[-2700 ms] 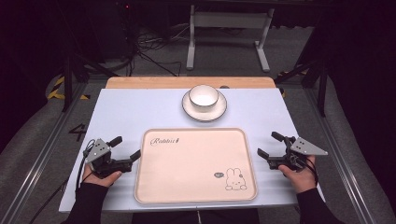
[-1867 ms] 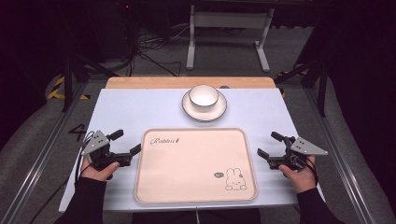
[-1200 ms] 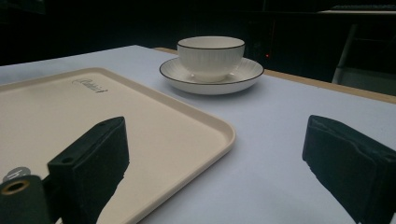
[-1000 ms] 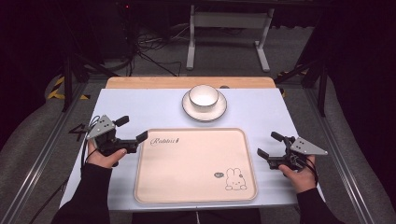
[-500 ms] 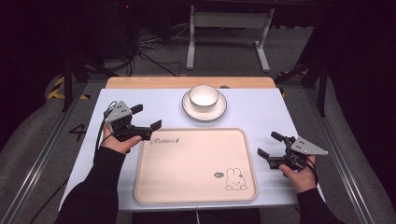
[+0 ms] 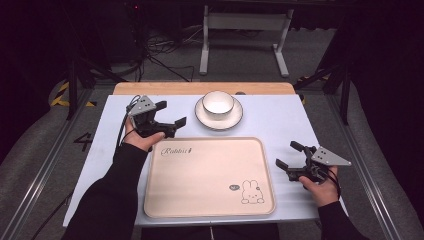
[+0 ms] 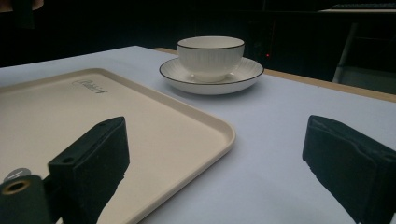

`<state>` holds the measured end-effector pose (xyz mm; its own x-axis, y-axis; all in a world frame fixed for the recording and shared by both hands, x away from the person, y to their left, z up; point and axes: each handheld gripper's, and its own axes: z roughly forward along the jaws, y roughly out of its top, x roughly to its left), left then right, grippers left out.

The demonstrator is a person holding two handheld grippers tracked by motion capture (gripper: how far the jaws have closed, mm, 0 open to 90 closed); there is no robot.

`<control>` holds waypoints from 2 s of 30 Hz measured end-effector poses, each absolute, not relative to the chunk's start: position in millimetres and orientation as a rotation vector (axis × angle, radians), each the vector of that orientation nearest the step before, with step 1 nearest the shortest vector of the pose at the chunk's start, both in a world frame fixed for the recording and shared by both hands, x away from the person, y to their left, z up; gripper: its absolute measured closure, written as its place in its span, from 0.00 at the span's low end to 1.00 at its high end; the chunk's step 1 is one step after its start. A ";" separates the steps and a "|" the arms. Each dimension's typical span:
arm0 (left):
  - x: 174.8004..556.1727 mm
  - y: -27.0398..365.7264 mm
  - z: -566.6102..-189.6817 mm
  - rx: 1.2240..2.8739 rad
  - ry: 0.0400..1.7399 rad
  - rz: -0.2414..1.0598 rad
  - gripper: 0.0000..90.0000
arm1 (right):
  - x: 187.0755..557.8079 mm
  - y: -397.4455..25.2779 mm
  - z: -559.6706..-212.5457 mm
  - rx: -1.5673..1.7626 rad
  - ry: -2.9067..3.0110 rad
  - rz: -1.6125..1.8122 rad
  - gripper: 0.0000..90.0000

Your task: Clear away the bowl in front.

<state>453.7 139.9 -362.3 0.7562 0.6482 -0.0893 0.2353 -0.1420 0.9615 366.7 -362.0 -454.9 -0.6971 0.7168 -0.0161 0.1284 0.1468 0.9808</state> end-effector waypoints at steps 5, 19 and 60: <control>459.6 129.3 -356.6 1.716 0.687 0.388 0.03 | 366.7 -361.8 -454.9 0.807 1.944 1.581 0.09; 479.4 105.2 -354.8 1.740 0.688 0.377 0.03 | 366.9 -362.2 -454.9 0.804 1.944 1.585 0.09; 573.5 65.5 -361.1 1.797 0.828 0.365 0.20 | 367.6 -363.7 -454.9 0.798 1.950 1.605 0.09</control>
<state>573.5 65.5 -361.1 0.7116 0.6883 -0.1409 0.3606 -0.1857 0.9140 367.6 -363.7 -454.9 -0.7102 0.7040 -0.0046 0.1307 0.1382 0.9817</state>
